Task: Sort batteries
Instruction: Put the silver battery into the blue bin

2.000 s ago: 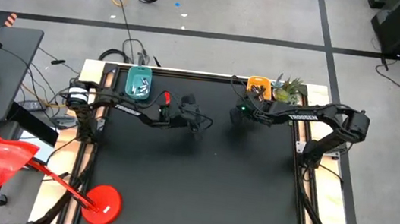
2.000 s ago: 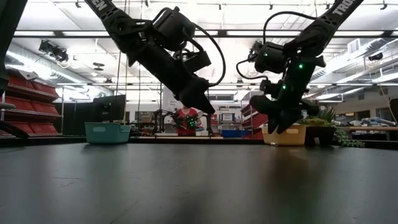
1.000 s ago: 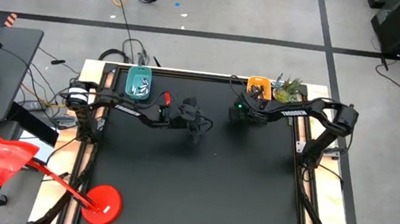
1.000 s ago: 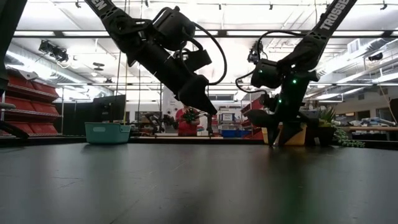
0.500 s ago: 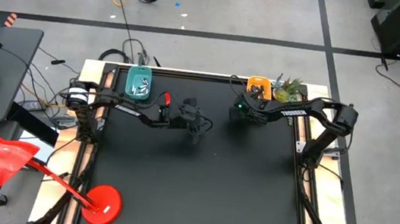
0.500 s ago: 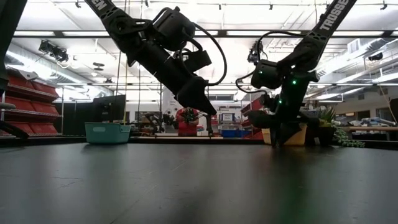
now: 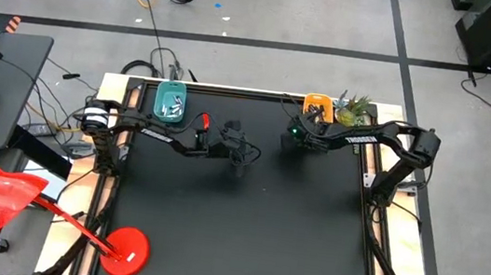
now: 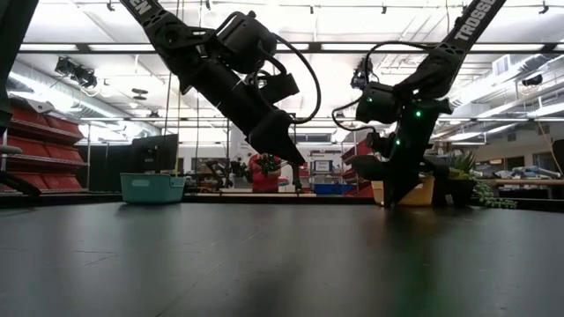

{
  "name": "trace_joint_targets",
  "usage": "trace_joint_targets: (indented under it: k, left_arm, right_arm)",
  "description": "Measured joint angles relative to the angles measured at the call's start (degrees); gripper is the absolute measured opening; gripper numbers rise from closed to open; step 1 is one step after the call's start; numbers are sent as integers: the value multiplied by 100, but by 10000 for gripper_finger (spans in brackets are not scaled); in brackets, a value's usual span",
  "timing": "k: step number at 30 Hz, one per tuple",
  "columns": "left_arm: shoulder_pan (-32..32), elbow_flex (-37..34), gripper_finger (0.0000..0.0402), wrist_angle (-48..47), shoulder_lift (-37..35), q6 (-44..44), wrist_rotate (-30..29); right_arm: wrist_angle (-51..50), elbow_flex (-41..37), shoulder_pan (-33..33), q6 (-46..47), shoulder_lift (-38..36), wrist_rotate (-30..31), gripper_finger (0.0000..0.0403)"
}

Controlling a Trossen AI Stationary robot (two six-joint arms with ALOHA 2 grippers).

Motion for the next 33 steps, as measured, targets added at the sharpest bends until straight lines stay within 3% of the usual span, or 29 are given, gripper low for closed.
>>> trace_joint_targets:
  k: [9,19,29,33]
  left_arm:
    - [0,0,62,-329,0,23,0]
    - [2,1,71,-866,0,785,219]
    - [-37,2,191,-440,2,1478,295]
    - [-37,2,210,-376,2,1493,372]
  right_arm:
    - [176,6,779,-543,-7,-937,21]
    - [595,-42,1308,-1500,-306,-1274,21]
    - [1094,-26,1403,-2080,-328,-1672,22]
    - [1325,-24,1506,-2220,-330,-1744,22]
